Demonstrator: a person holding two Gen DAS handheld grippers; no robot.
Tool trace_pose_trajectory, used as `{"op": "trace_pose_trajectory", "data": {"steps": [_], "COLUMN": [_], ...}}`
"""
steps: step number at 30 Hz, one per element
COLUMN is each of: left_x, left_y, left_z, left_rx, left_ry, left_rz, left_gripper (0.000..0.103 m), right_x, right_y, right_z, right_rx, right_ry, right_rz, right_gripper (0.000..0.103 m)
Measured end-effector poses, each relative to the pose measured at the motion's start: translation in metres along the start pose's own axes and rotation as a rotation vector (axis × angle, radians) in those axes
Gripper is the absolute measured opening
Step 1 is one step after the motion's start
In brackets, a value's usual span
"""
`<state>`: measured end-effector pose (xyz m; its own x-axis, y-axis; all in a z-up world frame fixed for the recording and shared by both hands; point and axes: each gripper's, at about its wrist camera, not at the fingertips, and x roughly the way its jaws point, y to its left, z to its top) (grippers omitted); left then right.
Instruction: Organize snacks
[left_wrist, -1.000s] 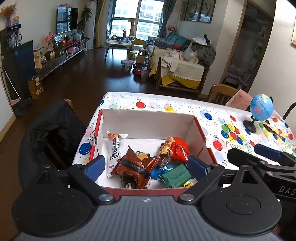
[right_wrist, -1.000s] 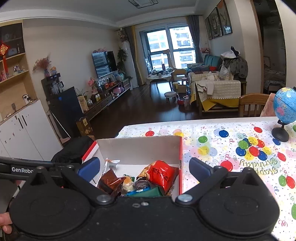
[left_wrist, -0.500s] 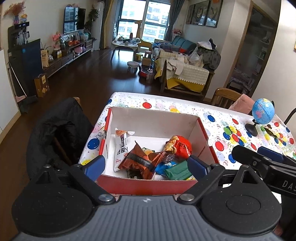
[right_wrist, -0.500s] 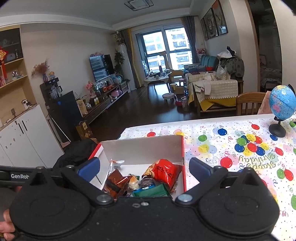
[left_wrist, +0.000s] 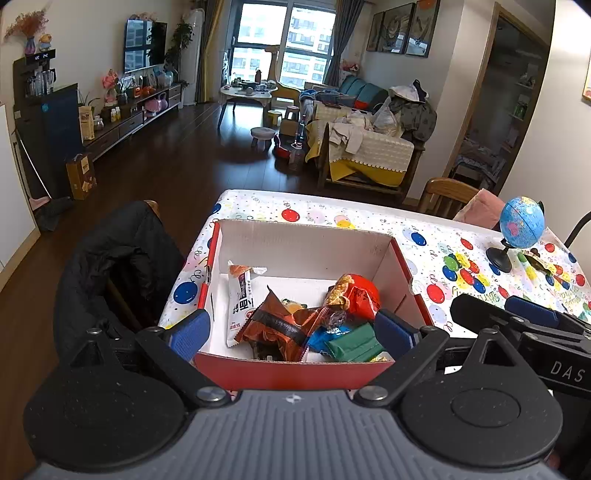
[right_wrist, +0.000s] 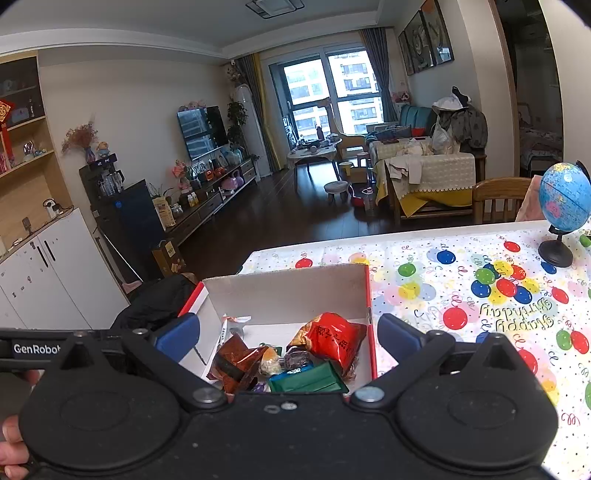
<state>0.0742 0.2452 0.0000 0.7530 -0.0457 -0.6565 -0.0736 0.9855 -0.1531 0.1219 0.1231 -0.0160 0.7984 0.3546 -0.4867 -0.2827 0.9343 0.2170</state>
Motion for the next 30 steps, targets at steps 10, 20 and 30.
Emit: {"op": "trace_pose_trajectory", "data": {"steps": [10,20,30], "left_x": [0.0015,0.0017,-0.0001], "left_y": [-0.0011,-0.0022,-0.0031], "left_z": [0.0022,0.0045,0.0035], "left_rx": [0.001,0.006,0.010], "left_ry": [0.000,-0.003,-0.005], "left_rz": [-0.007,-0.012,-0.011], "left_gripper": [0.096,0.096,0.096], "right_x": [0.0000,0.0001,0.0008], "right_y": [0.0007,0.0015,0.0013], "right_z": [-0.0007,-0.0012,-0.0017], "right_rx": [0.002,0.005,0.007], "right_ry": [-0.001,0.000,0.001], "right_rz": [-0.002,-0.001,0.000], "right_gripper": [0.103,0.103,0.103]}}
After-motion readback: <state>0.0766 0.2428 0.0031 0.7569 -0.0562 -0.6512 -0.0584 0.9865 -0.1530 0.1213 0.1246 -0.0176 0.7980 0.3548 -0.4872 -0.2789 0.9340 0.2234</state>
